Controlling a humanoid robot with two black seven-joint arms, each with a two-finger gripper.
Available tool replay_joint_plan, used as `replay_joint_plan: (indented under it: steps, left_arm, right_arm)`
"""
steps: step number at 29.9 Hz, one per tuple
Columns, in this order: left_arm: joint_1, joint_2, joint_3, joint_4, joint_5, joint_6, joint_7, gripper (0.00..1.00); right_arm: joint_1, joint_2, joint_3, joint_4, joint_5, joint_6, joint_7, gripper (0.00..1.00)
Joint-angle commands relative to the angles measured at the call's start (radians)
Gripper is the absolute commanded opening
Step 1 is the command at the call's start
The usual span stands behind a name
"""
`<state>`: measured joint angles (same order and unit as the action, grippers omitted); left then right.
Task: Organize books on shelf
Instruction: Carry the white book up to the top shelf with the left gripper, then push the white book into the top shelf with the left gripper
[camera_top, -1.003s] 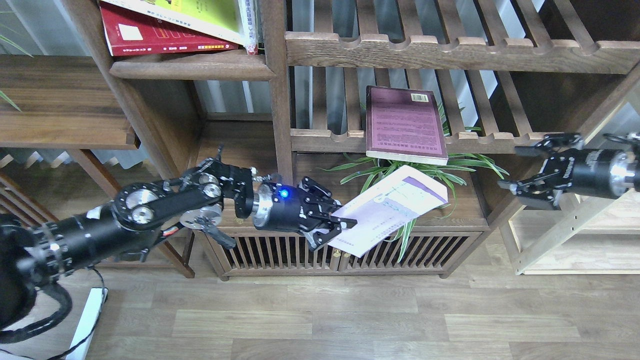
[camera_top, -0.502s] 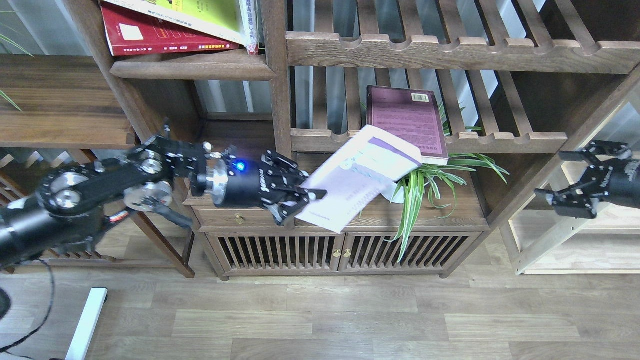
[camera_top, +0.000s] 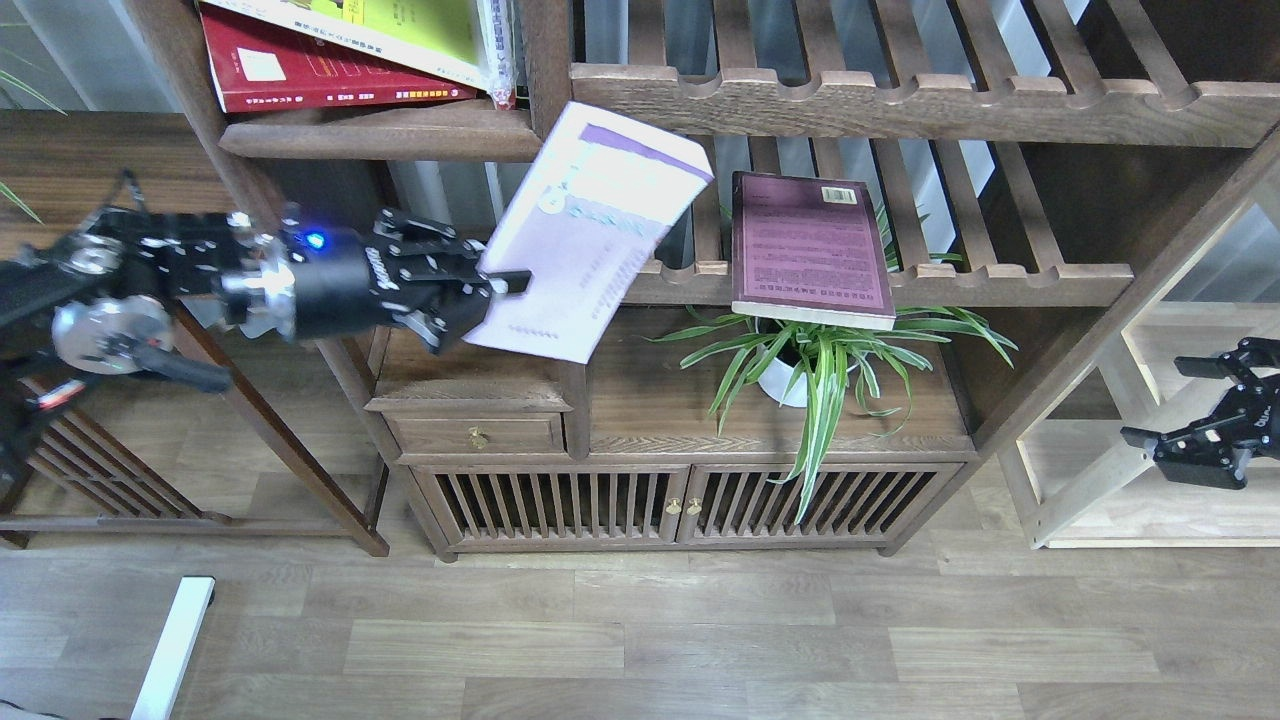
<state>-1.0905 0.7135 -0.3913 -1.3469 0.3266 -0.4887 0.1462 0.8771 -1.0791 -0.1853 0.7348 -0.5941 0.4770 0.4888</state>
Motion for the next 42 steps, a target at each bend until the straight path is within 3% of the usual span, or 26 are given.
replay_joint_plan:
  steps: [1, 19, 32, 42]
  left_arm:
    - [-0.002, 0.084, -0.032, -0.055, -0.064, 0.000, 0.016, 0.00]
    - [-0.029, 0.437, -0.127, -0.101, -0.362, 0.000, 0.056, 0.00]
    - [-0.100, 0.435, -0.181, -0.094, -0.351, 0.000, 0.047, 0.00]
    - [-0.143, 0.310, -0.184, -0.090, -0.275, 0.343, 0.035, 0.00]
  right_arm:
    - [-0.023, 0.002, 0.000, 0.000, -0.001, -0.017, 0.000, 1.00]
    - [-0.044, 0.004, -0.002, -0.008, -0.003, -0.037, 0.000, 1.00]
    - [-0.044, 0.001, 0.000, -0.008, -0.003, -0.041, 0.000, 1.00]
    - [-0.044, -0.001, 0.001, -0.008, -0.001, -0.043, 0.000, 1.00]
